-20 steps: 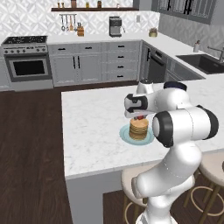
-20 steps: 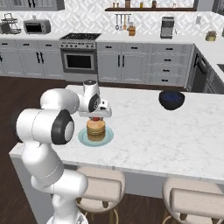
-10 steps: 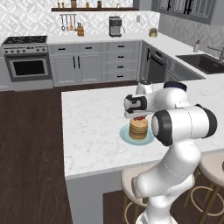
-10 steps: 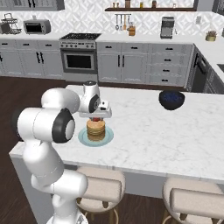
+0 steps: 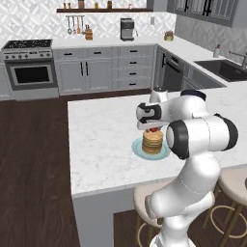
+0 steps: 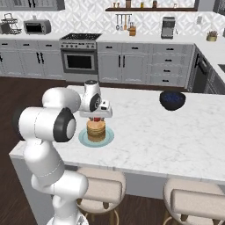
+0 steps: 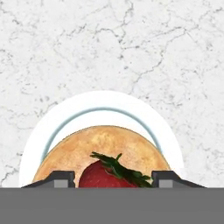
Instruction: Take the strawberry from the fridge and place it on top of the pancake, located on the dining counter.
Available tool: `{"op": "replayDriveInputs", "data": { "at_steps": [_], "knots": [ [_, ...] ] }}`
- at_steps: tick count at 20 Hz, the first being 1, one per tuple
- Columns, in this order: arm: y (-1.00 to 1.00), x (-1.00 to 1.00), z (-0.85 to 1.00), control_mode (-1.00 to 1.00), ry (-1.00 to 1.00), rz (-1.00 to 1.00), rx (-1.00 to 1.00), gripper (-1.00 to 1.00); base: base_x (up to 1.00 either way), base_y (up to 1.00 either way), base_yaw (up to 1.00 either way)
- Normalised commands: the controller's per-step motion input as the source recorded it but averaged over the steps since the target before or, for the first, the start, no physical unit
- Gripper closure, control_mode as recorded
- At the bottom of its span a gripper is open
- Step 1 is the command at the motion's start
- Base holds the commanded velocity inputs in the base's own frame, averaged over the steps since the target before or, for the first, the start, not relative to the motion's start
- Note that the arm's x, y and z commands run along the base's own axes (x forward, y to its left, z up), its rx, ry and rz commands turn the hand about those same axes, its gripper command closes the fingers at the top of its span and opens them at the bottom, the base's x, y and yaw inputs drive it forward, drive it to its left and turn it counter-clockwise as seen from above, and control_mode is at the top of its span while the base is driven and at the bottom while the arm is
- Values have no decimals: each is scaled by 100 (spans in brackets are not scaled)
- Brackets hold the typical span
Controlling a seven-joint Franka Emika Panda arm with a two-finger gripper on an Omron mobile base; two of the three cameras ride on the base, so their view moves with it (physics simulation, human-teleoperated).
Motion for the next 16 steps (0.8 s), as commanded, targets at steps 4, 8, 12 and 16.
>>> {"op": "replayDriveInputs", "data": {
  "at_steps": [4, 8, 12, 16],
  "knots": [
    [0, 0, 0, -100, 0, 0, 0, -100, 0, 0, 0],
    [0, -4, 5, -100, 0, 0, -1, -100, 0, 0, 0],
    [3, -17, 29, -100, 0, 0, -10, -100, 0, 0, 0],
    [9, -73, 56, -100, 0, -2, -10, -100, 0, 0, 0]
  ]
}}
